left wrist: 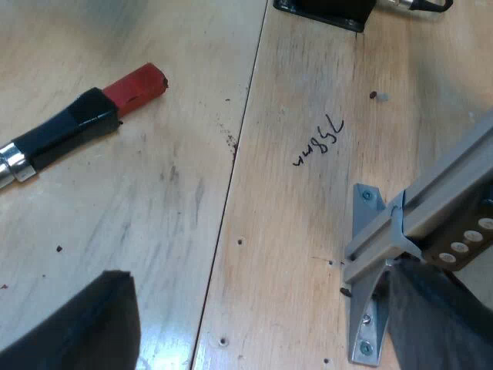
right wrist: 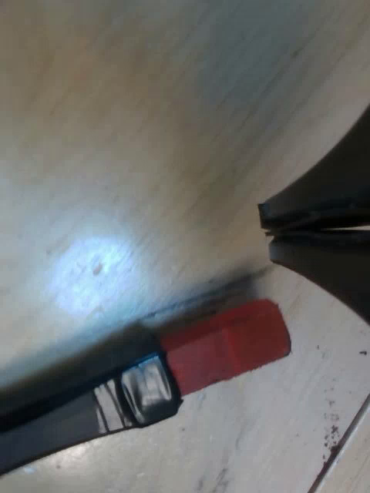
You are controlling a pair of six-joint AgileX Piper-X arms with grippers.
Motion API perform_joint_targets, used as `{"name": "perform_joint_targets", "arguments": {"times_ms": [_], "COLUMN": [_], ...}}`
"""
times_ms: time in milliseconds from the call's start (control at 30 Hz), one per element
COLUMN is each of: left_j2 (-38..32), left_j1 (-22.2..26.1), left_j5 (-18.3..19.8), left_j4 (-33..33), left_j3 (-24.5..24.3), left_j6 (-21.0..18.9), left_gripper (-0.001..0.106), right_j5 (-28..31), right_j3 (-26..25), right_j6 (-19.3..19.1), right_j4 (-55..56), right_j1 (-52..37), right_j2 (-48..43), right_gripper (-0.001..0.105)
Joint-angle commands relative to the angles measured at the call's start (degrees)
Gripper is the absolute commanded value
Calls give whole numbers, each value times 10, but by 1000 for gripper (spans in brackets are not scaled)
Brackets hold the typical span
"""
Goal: Put the handle in the coffee machine
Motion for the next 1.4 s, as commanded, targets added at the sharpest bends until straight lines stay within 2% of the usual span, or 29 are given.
{"name": "perform_joint_targets", "arguments": {"times_ms": [33,433,733,1000,1067,1200,1267,1400], "left_j2": [-1,-1,-1,-1,-1,-1,-1,-1], "left_j1": [-3,-3,-3,-3,-3,-3,-3,-3], "left_j5": [0,0,0,0,-6,-50,-58,-84], "left_j4": [-3,-3,-3,-3,-3,-3,-3,10], "left_j3": [0,0,0,0,0,0,0,0], "left_j6": [-1,-1,-1,-2,-8,-26,-26,-26], "left_gripper": [69,69,69,69,69,69,69,69], "right_j5": [2,3,3,-2,-2,-2,-2,-2], "right_j3": [16,17,17,17,17,17,17,17], "right_j6": [1,-4,-27,-21,-22,-22,-13,30], "right_j4": [-42,-84,-130,-138,-139,-142,-141,-141], "right_j1": [22,26,26,47,58,87,99,131], "right_j2": [25,124,154,175,175,175,175,175], "right_gripper": [0,0,0,0,0,0,0,0]}}
